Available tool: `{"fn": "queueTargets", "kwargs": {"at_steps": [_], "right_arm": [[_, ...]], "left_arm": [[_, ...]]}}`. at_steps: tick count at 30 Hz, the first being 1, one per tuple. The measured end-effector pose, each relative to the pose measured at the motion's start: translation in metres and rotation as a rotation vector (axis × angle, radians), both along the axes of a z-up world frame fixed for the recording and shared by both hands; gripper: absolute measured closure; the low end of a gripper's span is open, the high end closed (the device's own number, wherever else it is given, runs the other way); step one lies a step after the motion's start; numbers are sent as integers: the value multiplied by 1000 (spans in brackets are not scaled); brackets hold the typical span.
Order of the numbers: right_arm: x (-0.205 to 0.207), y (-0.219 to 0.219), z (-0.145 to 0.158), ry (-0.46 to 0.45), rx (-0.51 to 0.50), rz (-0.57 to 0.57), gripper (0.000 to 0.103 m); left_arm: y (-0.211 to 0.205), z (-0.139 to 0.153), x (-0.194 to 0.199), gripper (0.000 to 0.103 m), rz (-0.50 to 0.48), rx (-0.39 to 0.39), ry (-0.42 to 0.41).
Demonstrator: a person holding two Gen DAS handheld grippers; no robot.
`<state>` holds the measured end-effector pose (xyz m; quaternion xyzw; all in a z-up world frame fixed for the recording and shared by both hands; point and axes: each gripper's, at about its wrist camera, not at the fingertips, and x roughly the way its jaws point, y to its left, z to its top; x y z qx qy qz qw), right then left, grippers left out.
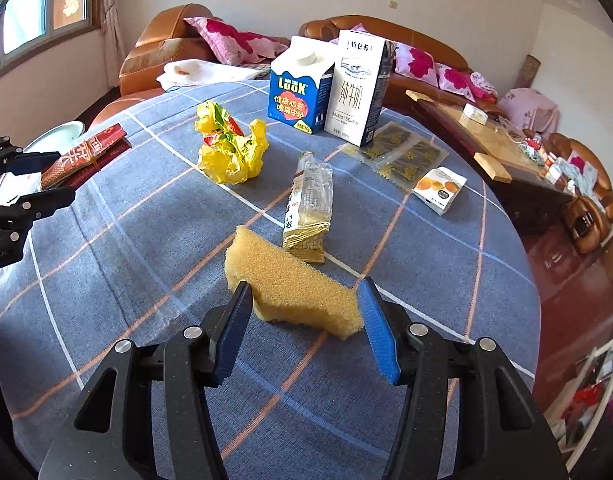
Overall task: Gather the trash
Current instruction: 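Grasp the yellow sponge on the table with the right gripper, then carry the cake package over the bin with left gripper while right gripper holds sponge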
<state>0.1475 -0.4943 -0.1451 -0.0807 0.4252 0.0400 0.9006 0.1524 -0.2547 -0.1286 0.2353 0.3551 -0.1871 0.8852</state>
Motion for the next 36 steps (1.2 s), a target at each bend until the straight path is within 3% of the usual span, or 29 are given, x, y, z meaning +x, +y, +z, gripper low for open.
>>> {"fn": "queueTargets", "kwargs": {"at_steps": [3,6,15,23,36], "right_arm": [[1,0,-1,23,13,5,52],[-3,2,2,33,16,17,64],[-7,13,2,19,20,-9,79],[-17,38,26,-69,106,-35,82],[14,102,43,-194,130,-53,82]], "left_arm": [[3,1,-1,57,4,-3,-3],[6,3,-1,57,10,-10,-9],[16,11,-3,57,33,-35,-32],[40,23,-1,57,83,-55,-64],[101,42,5,57,232,-79,-140]]}}
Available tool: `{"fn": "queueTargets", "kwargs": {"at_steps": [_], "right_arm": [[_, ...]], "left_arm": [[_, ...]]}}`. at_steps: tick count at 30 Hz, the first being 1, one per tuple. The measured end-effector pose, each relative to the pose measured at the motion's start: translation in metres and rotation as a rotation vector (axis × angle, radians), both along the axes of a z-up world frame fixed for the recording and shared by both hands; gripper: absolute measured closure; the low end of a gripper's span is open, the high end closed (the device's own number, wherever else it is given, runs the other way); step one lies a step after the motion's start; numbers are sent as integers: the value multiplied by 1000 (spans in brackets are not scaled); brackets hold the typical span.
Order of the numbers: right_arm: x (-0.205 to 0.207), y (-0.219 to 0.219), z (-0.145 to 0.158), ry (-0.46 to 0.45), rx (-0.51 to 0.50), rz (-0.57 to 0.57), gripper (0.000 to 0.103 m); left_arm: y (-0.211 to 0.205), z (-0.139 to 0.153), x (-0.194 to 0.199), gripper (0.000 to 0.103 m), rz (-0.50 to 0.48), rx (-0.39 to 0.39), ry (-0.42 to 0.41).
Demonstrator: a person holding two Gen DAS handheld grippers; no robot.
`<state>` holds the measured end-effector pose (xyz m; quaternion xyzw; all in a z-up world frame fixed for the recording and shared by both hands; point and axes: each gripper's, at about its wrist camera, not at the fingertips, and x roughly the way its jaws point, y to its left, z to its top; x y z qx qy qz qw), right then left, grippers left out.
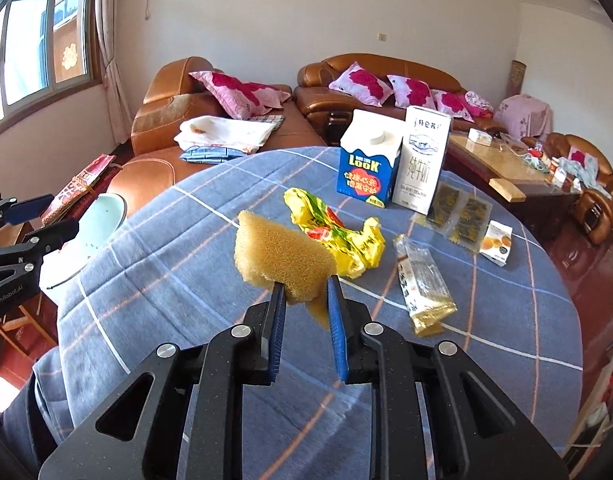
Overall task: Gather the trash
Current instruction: 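Carry the cake package over the bin with left gripper while right gripper holds sponge, then hold the cake package over the bin with left gripper while right gripper holds sponge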
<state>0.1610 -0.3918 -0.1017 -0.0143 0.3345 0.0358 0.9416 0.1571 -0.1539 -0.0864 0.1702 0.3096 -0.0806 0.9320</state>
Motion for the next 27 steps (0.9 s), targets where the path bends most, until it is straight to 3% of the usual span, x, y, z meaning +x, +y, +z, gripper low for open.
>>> {"fn": "queueTargets", "kwargs": {"at_steps": [13,27], "right_arm": [[30,62,7,-71,12,60,82],[54,106,1,-87,17,126,82]], "left_arm": [[51,6,5,57,105,-7,-43],[87,6,17,57,190,25,-47]]}}
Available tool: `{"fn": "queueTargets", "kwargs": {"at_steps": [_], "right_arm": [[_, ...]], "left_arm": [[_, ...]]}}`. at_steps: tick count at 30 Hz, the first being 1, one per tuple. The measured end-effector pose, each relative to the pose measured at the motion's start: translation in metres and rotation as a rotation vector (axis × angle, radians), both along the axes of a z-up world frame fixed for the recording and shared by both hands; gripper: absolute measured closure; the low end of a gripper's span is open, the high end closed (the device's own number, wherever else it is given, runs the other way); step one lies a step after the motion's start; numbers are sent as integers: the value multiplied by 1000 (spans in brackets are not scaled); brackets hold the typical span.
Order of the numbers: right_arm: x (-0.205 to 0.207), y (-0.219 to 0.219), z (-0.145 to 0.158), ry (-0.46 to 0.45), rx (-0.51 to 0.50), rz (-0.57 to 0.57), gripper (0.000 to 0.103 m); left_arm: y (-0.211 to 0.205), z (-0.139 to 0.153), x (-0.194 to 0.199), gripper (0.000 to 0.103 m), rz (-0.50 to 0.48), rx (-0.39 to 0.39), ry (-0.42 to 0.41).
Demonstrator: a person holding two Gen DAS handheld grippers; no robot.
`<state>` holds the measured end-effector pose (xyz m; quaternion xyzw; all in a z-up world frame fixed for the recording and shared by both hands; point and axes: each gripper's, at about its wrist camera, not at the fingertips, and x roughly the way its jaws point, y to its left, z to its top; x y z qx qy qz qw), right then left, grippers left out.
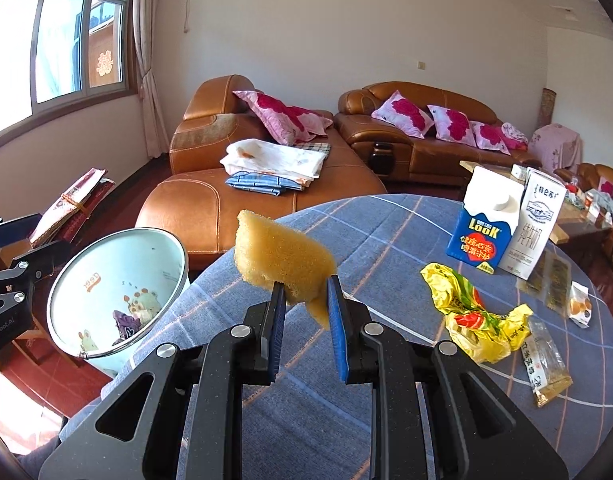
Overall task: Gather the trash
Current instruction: 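Hold the cake package over the bin with left gripper while right gripper holds sponge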
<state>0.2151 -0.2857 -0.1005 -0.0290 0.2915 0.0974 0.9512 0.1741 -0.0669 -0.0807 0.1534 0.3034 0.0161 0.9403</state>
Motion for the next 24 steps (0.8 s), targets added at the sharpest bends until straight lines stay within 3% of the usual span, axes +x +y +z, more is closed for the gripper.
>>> {"fn": "queueTargets", "kwargs": {"at_steps": [24], "right_arm": [[22,59,-2,-16,-21,108,82]], "left_arm": [[48,-3,14,57,124,33,6]]}}
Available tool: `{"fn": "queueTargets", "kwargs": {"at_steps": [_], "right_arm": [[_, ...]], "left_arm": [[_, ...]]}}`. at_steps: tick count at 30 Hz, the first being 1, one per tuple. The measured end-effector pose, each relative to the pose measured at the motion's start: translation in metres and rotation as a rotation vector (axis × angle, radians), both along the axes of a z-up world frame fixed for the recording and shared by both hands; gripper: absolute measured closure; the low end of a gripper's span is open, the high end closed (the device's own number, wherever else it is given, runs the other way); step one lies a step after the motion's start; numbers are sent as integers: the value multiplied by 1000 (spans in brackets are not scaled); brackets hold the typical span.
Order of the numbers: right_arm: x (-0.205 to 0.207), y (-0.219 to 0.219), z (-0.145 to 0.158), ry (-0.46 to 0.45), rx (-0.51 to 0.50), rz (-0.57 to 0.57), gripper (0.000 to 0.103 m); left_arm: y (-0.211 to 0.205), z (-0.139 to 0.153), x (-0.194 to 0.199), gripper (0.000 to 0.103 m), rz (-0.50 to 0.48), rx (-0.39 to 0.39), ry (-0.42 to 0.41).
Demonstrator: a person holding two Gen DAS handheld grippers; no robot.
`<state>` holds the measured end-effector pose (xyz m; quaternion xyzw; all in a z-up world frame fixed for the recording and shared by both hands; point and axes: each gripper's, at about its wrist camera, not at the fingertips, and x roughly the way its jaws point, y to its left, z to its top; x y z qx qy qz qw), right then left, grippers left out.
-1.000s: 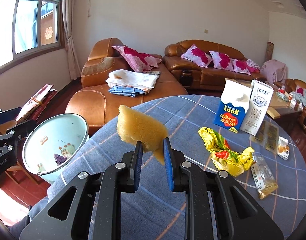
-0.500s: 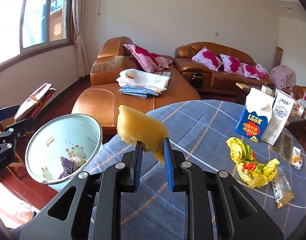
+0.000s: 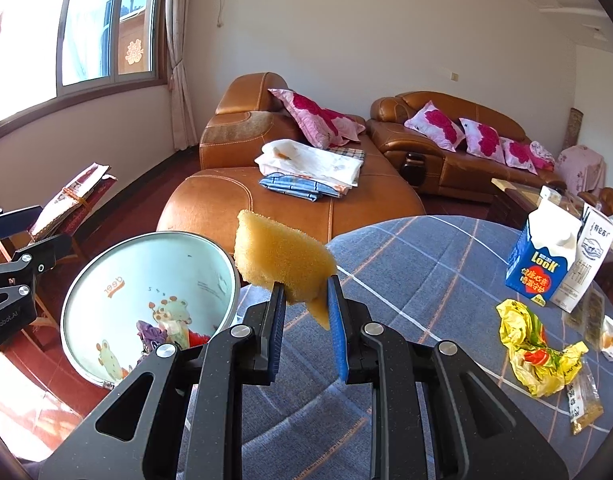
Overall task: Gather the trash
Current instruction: 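Hold the cake package over the bin with left gripper while right gripper holds sponge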
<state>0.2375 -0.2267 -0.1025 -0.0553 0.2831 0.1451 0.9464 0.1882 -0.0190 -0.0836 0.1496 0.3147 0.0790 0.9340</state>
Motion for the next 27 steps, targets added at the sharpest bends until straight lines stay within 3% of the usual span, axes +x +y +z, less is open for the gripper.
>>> {"fn": "queueTargets", "kwargs": {"at_steps": [27], "right_arm": [[2,40,-5,-25,-37,84,81]], "left_arm": [[27,-4,6,57,84,38,6]]}}
